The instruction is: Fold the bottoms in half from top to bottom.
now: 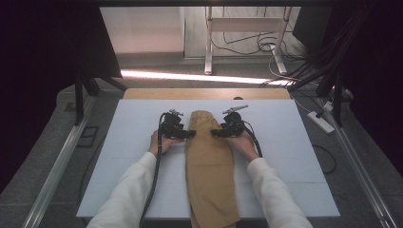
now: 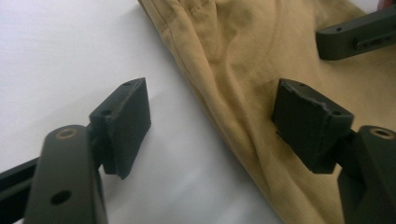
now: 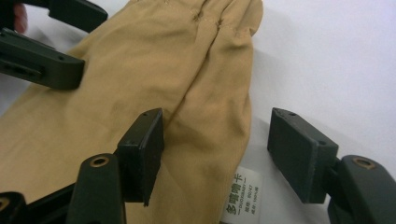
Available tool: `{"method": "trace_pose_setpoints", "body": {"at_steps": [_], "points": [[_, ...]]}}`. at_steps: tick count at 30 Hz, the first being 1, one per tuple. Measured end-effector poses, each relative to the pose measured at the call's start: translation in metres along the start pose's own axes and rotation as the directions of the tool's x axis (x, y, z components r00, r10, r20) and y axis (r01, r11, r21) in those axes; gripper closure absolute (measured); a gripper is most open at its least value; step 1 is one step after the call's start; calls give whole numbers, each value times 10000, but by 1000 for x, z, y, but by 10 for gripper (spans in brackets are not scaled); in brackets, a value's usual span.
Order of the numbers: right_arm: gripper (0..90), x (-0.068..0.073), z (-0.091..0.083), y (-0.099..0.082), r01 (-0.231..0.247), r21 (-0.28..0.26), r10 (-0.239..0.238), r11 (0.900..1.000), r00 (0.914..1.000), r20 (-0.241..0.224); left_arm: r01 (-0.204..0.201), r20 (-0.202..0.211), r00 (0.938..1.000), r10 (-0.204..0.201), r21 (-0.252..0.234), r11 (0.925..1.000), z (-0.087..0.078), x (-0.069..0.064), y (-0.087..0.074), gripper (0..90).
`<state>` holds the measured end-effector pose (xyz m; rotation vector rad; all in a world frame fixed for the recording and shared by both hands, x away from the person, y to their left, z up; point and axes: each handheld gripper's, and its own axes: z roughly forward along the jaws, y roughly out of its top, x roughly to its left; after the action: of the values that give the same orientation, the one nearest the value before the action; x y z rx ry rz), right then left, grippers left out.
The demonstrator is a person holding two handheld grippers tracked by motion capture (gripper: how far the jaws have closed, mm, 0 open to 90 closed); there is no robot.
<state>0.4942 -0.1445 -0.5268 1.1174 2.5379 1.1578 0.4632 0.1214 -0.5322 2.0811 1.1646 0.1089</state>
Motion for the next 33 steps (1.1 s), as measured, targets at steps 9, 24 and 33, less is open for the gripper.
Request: {"method": "trace_pose_setpoints", "body": {"at_steps": [9,24,33], "points": [[521,6,0,0,202,261,-191,9995,9991,-389,210,576,9981,-214,82,9997,2,0,-2,461],[834,9,-5,0,883,73,-879,9961,9952,-420,-371,1030,9940,358,105,9993,-3,-8,1,846],[836,13,-21,8,1248,-508,-1263,9909,9916,-268,-738,981,9921,783,-484,9961,-18,-13,9,847]]}}
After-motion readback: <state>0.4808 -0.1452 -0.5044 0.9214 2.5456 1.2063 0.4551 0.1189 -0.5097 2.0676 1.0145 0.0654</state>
